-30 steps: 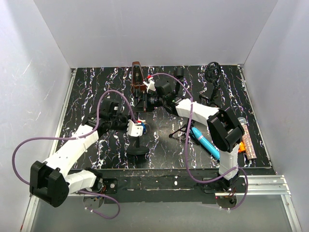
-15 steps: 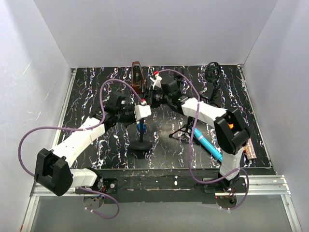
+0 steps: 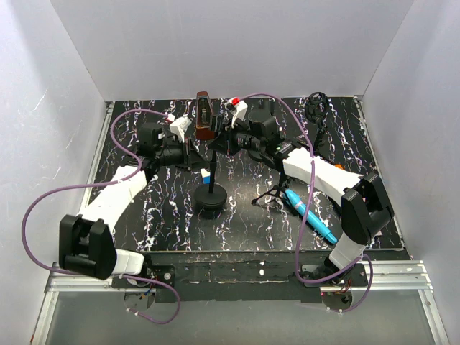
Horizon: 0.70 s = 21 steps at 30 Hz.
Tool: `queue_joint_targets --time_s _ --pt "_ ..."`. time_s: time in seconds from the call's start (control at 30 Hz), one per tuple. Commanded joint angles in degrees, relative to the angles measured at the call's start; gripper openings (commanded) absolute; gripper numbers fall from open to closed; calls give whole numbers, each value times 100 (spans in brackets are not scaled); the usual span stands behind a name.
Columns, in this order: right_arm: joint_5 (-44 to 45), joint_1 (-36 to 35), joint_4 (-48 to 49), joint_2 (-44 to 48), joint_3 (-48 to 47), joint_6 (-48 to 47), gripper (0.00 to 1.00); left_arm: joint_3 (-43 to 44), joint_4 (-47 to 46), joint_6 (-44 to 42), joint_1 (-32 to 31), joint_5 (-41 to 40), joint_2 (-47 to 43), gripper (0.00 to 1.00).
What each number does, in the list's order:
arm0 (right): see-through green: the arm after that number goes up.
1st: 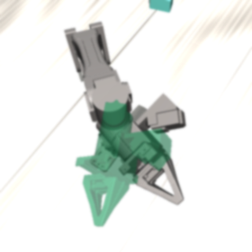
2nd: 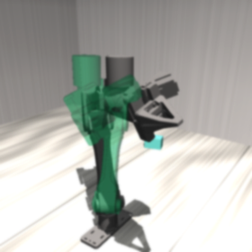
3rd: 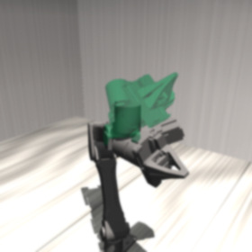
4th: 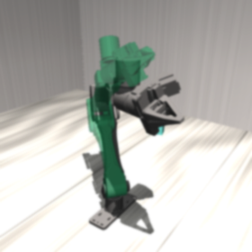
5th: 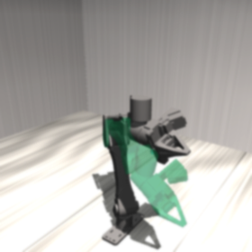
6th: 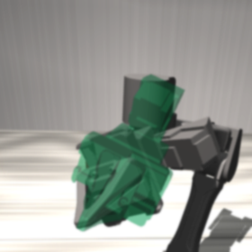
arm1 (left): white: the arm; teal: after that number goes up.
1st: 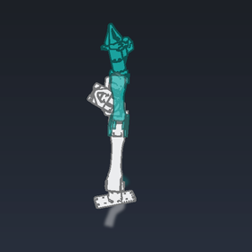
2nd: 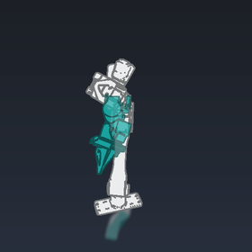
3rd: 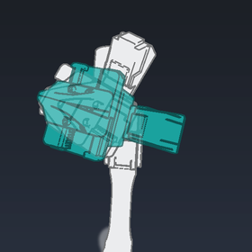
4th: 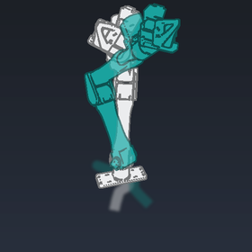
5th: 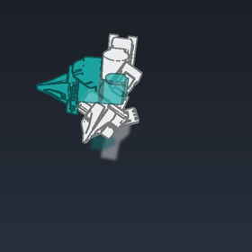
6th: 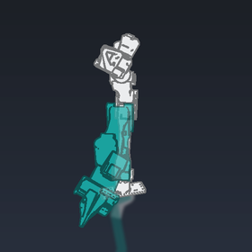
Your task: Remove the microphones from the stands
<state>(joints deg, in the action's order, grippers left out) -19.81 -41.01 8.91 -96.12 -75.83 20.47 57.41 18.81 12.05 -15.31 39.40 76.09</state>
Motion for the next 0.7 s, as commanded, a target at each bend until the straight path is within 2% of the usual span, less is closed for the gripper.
queue_joint_targets --time_s 0.0,0.1,0.23,0.27,0.3,0.33,0.4,0.47,0.5,0.57,0.6,0.67 --pt "39 -47 -12 506 -72 -403 1 -379 -1236 2350 739 1400 659 0" --pt "100 -117 146 515 -46 -657 1 -467 -2098 3650 828 2534 1309 0" --pt "135 -144 375 506 -2 -974 1 -256 -2232 5452 775 4388 2645 0" --pt "153 -144 392 506 7 -975 1 -317 -2319 5796 810 4610 2787 0" --pt "162 -144 393 497 -2 -975 1 -274 -2172 5721 845 4838 2910 0" --pt "179 -144 384 480 -10 -966 1 -126 -1518 5277 880 4997 3015 0" --pt "180 -144 375 462 -19 -931 1 391 579 3846 994 4982 3279 29" --pt "188 -144 384 445 -37 -843 1 560 1123 3235 1222 4448 3106 44" --pt "180 -144 384 418 -46 -825 1 735 1525 2650 1380 3888 3026 48" --pt "197 -144 358 401 -81 -790 1 1253 2773 807 1452 2790 2772 51" --pt "206 -144 349 383 -81 -781 1 1299 2812 146 1443 2262 2518 55" --pt "180 -144 314 374 -90 -772 1 967 2069 -551 1443 1260 1694 63"
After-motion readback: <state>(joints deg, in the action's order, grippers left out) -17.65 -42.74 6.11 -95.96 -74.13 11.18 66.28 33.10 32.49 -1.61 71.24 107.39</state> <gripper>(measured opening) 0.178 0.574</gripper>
